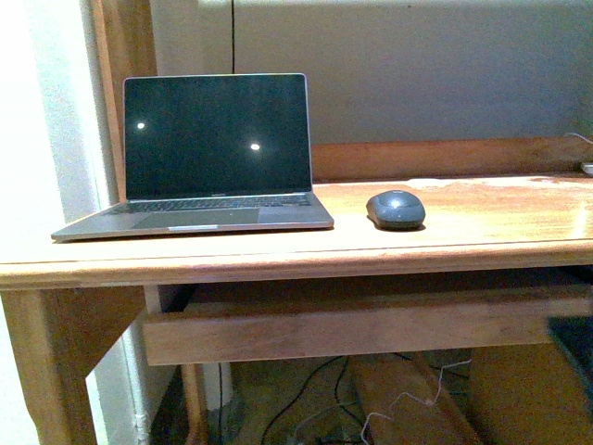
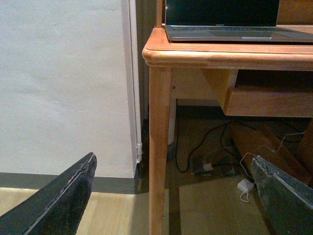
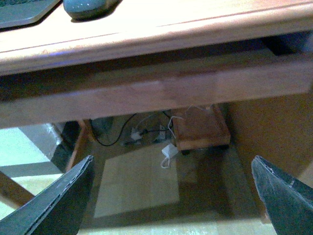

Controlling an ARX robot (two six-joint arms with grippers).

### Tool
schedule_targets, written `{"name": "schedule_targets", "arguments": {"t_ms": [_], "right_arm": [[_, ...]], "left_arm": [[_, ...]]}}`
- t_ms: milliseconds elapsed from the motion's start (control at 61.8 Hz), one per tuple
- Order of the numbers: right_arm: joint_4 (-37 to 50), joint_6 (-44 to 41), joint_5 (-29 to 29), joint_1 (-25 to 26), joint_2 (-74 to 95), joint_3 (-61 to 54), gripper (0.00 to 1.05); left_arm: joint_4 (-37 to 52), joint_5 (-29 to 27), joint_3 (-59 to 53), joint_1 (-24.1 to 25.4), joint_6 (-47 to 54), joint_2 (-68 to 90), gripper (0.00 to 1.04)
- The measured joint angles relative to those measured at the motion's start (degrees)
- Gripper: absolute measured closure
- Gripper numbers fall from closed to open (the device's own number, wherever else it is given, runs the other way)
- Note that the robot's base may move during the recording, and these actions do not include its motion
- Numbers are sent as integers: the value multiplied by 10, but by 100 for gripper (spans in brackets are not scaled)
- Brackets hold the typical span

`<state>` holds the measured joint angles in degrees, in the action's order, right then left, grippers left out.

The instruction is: Place mouse

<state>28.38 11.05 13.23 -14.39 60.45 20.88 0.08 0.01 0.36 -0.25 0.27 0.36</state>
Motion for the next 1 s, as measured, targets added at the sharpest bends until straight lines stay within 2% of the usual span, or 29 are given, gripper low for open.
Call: {"name": "schedule_targets", "arguments": {"t_ms": [81, 210, 243, 291, 356, 372, 582, 760, 1003], "right_arm": [[-128, 3, -22, 25, -194, -68, 7], [-297, 15, -38, 57, -425, -85, 7], [-305, 16, -56, 74, -465, -88, 8], [-306, -16, -106, 112, -508, -87, 16], [-303, -55, -123, 135, -524, -96, 26], [-303, -65, -127, 139, -528, -106, 31], [-295, -100, -131, 142, -551, -150, 72], [-292, -106, -132, 142, -563, -165, 103], [-289, -107, -132, 143, -575, -180, 102]], "left_arm": [[0, 0, 0, 0, 0, 0, 8], [0, 0, 0, 0, 0, 0, 8], [0, 0, 0, 0, 0, 0, 8], [0, 0, 0, 0, 0, 0, 8], [0, 0, 0, 0, 0, 0, 8], [0, 0, 0, 0, 0, 0, 8], [0, 0, 0, 0, 0, 0, 8], [0, 0, 0, 0, 0, 0, 8], [0, 0, 0, 0, 0, 0, 8]]}}
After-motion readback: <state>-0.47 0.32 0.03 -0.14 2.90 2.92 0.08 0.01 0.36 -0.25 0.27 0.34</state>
